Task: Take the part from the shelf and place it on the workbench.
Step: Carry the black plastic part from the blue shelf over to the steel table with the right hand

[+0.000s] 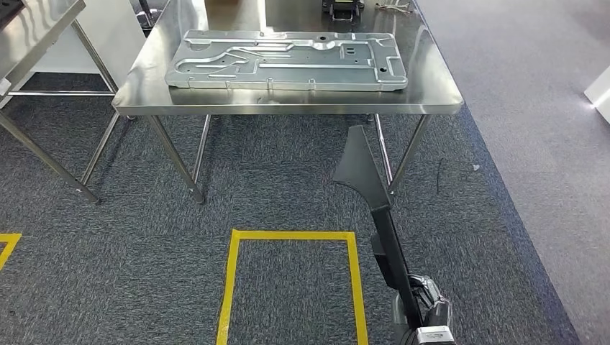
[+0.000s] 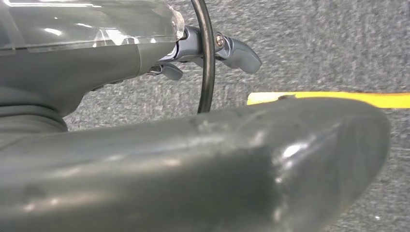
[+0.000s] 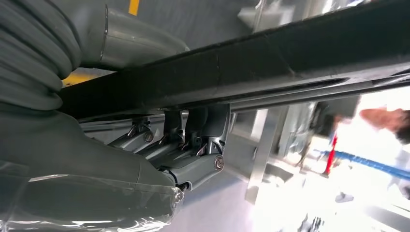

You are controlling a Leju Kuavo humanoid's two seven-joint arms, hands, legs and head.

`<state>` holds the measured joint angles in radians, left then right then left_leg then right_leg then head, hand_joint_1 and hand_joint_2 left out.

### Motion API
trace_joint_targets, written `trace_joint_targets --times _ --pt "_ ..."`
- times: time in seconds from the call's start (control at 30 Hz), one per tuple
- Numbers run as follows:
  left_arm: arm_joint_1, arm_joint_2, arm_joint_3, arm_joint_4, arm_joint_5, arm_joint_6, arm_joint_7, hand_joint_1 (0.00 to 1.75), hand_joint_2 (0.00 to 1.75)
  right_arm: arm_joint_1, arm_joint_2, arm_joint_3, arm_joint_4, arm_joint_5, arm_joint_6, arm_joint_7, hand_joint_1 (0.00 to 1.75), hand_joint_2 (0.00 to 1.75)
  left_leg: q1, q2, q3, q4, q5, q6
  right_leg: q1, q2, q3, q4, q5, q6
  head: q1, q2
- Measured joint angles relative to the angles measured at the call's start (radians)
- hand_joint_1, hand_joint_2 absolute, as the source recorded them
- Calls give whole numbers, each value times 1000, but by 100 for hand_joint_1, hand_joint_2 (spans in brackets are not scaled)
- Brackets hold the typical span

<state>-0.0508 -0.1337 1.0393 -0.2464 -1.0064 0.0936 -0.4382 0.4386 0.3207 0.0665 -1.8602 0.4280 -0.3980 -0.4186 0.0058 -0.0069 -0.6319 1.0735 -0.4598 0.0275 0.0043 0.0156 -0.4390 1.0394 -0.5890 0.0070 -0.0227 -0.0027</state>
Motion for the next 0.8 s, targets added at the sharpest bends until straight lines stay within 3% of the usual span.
trace_joint_targets --times 0.03,0.1,0.17,0.23,0.27,0.3,0.37,0.4,0.43,0.5,0.53,0.6,0.7,0.73,0.77,0.8 --pt "-2 0 0 0 -8 -1 2 0 0 -10 -3 -4 4 40 -30 23 175 175 2 0 13 -11 -3 5 0 -2 -17 36 14 5 0 0" --pt "-6 1 1 0 -24 -4 5 0 0 -42 -16 -15 12 139 -94 88 175 175 6 0 41 -31 -9 13 -4 -6 -90 140 20 16 0 0" --pt "-9 2 1 0 -38 -7 8 0 0 -79 -35 -28 23 235 -150 163 175 175 6 0 66 -43 -23 17 -9 -8 -173 225 -28 25 0 0" --pt "-11 3 1 0 -50 -10 12 0 0 -121 -54 -41 40 353 -209 232 175 175 6 -2 93 -47 -44 15 -15 -10 -226 236 -73 32 0 0" --pt "-11 4 0 0 -57 -13 15 0 0 -146 -63 -45 50 429 -237 264 175 175 7 -3 110 -47 -56 13 -16 -10 -237 207 -65 33 0 0" --pt "-12 4 0 0 -65 -16 18 0 0 -174 -72 -47 62 518 -258 297 175 175 7 -3 128 -47 -70 10 -17 -10 -238 159 -28 32 0 0" --pt "-17 4 -3 1 -79 -19 26 0 0 -239 -91 -39 97 696 -272 361 175 175 6 -3 157 -48 -95 4 -14 -11 -232 56 99 23 1 0" --pt "-22 4 -5 2 -85 -20 30 0 0 -273 -100 -30 117 779 -268 392 175 175 5 -3 166 -51 -106 -2 -11 -11 -227 27 144 17 0 0" --pt "-28 4 -8 3 -91 -20 34 0 0 -306 -109 -18 137 854 -259 420 175 175 5 -3 175 -52 -112 -8 -7 -10 -224 12 167 10 1 0" --pt "-39 5 -15 3 -100 -20 40 0 0 -365 -124 14 172 977 -236 463 175 175 5 -2 185 -46 -109 -21 -5 -9 -206 3 156 -6 0 0" --pt "-43 6 -18 3 -103 -20 42 0 0 -391 -131 34 189 1025 -225 480 175 175 5 -1 181 -24 -101 -26 -7 -9 -193 -7 151 -14 1 0" --pt "-47 7 -21 4 -110 -22 49 0 0 -439 -145 84 227 1091 -201 507 175 175 7 0 130 67 -100 -32 -9 -9 -163 -20 139 -28 0 0" --pt "-45 9 -23 5 -119 -24 56 0 0 -491 -169 165 285 1136 -173 547 175 175 8 0 8 208 -171 -41 -7 -9 -126 -25 108 -37 0 0" --pt "-44 10 -23 5 -122 -25 57 0 0 -505 -179 192 302 1140 -167 566 175 175 8 0 -20 214 -192 -41 -6 -9 -111 -25 95 -37 0 0" --pt "-43 12 -23 5 -124 -27 57 0 0 -519 -191 218 318 1142 -162 585 175 175 8 1 -36 194 -192 -41 -5 -9 -95 -25 82 -36 0 0" --pt "-42 13 -24 5 -125 -29 58 0 0 -532 -202 244 333 1143 -159 600 175 175 7 1 -41 150 -165 -38 -5 -9 -76 -25 67 -34 0 0"
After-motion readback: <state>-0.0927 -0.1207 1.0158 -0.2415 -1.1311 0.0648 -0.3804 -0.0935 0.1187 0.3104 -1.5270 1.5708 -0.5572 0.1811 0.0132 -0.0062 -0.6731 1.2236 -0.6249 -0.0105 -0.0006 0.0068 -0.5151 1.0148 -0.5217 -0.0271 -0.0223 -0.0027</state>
